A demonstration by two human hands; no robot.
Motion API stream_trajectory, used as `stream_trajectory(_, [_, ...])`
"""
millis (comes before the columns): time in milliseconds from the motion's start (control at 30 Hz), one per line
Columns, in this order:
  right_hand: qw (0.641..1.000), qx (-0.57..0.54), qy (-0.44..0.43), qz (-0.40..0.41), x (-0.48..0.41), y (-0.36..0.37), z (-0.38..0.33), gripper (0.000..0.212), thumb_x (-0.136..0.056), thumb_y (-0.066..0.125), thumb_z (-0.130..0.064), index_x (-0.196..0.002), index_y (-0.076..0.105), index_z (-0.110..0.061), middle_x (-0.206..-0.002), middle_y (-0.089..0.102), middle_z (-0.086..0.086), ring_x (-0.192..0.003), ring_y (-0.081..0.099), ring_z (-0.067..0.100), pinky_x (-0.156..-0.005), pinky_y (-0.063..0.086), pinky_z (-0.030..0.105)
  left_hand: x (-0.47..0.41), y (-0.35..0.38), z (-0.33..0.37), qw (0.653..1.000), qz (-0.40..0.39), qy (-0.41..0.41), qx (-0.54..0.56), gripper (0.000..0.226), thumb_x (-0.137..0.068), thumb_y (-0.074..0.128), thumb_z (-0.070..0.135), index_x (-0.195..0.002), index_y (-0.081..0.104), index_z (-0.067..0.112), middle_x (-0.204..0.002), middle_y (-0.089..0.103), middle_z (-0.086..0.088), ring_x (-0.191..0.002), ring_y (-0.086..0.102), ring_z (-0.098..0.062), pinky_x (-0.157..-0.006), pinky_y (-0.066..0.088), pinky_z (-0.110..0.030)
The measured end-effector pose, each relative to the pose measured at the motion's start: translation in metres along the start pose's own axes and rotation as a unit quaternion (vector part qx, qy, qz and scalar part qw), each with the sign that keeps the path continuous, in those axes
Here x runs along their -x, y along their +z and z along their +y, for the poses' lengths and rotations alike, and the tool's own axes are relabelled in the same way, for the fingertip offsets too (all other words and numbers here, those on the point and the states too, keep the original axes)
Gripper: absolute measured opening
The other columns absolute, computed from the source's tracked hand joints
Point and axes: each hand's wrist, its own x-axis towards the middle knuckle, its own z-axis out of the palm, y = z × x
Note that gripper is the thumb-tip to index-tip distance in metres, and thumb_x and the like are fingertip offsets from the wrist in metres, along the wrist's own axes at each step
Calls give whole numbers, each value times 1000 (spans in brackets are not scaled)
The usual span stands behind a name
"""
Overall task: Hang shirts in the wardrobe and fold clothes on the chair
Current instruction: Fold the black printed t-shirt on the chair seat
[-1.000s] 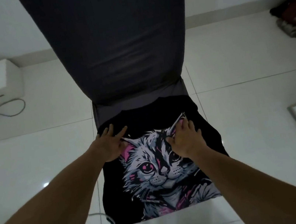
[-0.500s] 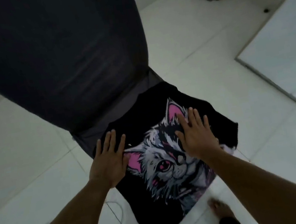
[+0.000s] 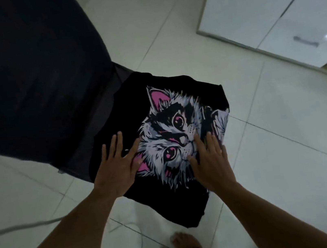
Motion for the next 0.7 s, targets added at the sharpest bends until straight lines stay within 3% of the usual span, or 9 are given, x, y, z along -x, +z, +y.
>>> stream_trajectory(100, [998,-64,25,-12,22,12,5,68,-103,32,-55,-160,8,-26,-168,6,14,-156,3,31,-125,12,54,11,-6,-3,998,39,-29,29,51,-97,37,38,-145,44,21,-159,25,-25,-149,20,-42,-116,23,-60])
stream_trajectory(167, [996,-89,32,5,33,18,7,61,-103,36,-54,-155,20,-26,-165,17,15,-153,18,34,-121,26,55,17,-11,-8,995,78,-48,35,41,-86,56,27,-125,57,14,-142,43,-24,-130,42,-45,-101,41,-59])
stream_trajectory(267, [993,-94,53,39,42,28,5,43,-102,46,-49,-134,41,-21,-143,39,12,-129,46,31,-106,46,51,26,-10,-15,993,95,-61,18,29,-84,55,33,-103,58,12,-109,52,-19,-95,49,-38,-74,46,-48])
stream_trajectory(400, [989,-107,63,74,49,32,-8,36,-103,45,-41,-128,46,-16,-127,46,14,-113,55,31,-93,54,48,32,-3,-24,989,85,-98,74,35,-95,59,42,-87,56,8,-82,57,-18,-80,52,-37,-61,44,-42])
stream_trajectory(500, [987,-128,70,73,61,37,-15,51,-99,49,-48,-139,43,-16,-133,47,14,-117,55,30,-93,55,44,36,-2,-28,980,102,-115,129,36,-91,66,39,-82,57,6,-78,58,-18,-81,54,-38,-59,43,-41])
stream_trajectory(600, [990,-109,19,85,86,54,-16,67,-93,51,-60,-142,41,-16,-141,42,12,-126,47,28,-100,52,45,45,2,-28,966,125,-120,192,12,-89,62,16,-93,56,6,-92,57,-19,-93,52,-38,-64,41,-41])
stream_trajectory(700, [990,-81,-3,112,113,80,-14,82,-88,58,-64,-149,36,-15,-150,35,13,-135,39,31,-111,43,52,54,9,-27,943,148,-164,247,23,-80,65,15,-98,51,9,-102,54,-18,-98,50,-35,-71,45,-43])
